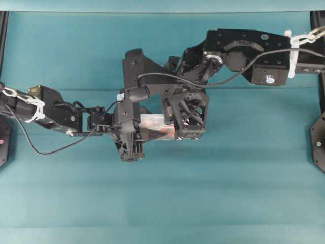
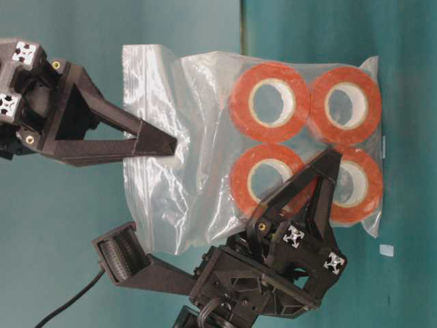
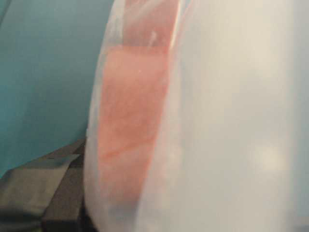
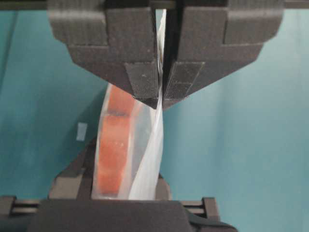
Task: Hand over the clear zip bag and make it stand upright.
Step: 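Close the left gripper on the bag's bottom edge, then open the right gripper and withdraw it to the right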
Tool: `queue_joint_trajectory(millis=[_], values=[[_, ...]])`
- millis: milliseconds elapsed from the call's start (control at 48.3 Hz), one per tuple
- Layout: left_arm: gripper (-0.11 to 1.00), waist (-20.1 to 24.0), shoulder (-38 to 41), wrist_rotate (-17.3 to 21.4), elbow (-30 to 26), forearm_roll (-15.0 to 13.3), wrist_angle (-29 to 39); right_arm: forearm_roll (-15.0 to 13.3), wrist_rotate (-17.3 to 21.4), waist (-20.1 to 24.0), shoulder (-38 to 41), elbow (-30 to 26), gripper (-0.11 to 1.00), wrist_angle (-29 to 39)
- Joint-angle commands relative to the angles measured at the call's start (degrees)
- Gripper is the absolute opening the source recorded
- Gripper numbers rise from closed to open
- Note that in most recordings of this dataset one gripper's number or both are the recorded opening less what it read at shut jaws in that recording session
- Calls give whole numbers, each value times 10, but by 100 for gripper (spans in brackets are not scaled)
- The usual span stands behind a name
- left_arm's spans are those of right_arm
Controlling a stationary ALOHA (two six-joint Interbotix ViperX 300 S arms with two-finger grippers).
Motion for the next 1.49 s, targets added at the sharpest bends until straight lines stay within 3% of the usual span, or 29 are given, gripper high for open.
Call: queue_joint_trajectory(millis=[0,124,331,394,787,1057,1326,1471], values=[[25,-2,-5,1,0,2,-1,3,26,2,-13,-7,6,-2],[25,-2,-5,4,2,2,-2,3,45,2,-16,-6,21,-1],[25,-4,-5,6,3,1,0,-1,66,11,-33,-7,76,-9],[25,-5,-6,6,3,2,0,-4,76,13,-45,-4,86,-20],[25,-11,-7,5,3,1,11,-25,100,17,-151,66,84,-102],[25,-14,-11,5,3,2,11,-40,100,17,-232,178,84,-189],[25,-15,-11,5,3,1,11,-41,97,17,-333,287,84,-331],[25,-15,-11,6,3,1,11,-41,99,17,-380,331,84,-352]])
